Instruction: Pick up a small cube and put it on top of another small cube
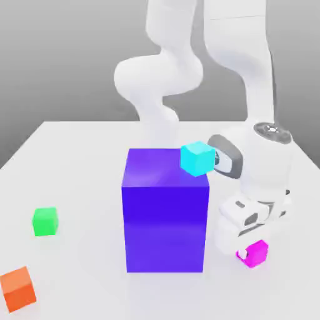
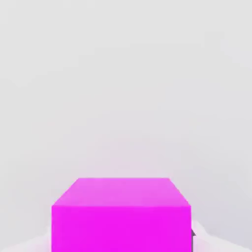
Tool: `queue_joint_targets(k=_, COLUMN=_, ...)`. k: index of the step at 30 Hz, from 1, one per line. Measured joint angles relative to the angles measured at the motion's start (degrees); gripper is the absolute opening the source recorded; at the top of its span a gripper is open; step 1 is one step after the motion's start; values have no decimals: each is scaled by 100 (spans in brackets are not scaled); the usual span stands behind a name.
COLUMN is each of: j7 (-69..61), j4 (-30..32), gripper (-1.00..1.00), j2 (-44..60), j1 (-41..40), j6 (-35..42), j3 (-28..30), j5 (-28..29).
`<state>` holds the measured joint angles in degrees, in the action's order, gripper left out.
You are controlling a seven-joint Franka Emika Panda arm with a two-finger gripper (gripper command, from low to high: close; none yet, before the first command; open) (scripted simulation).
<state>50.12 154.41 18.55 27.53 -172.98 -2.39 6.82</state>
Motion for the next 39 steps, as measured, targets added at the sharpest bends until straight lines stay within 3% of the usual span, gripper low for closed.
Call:
queue_joint_targets(k=7, j7=-323, j4=203, gripper=-100, j2=-1169, j1=-189, j6=973, j3=-279, j5=-422)
queue_joint_targets(k=23, j7=-4155, j4=-1871, gripper=-100, j2=-1297, j1=-2517, j6=3430, j3=1278, j5=304)
queue_joint_targets(k=31, j7=-7098, j4=-783, gripper=-100, j2=-2095, j1=-4352, j6=2968, j3=2093, j5=602)
queue_joint_targets(k=39, j7=-10193, j4=538, gripper=-100, j2=-2686, j1=-5038, j6=2098, j3=3183, j5=362)
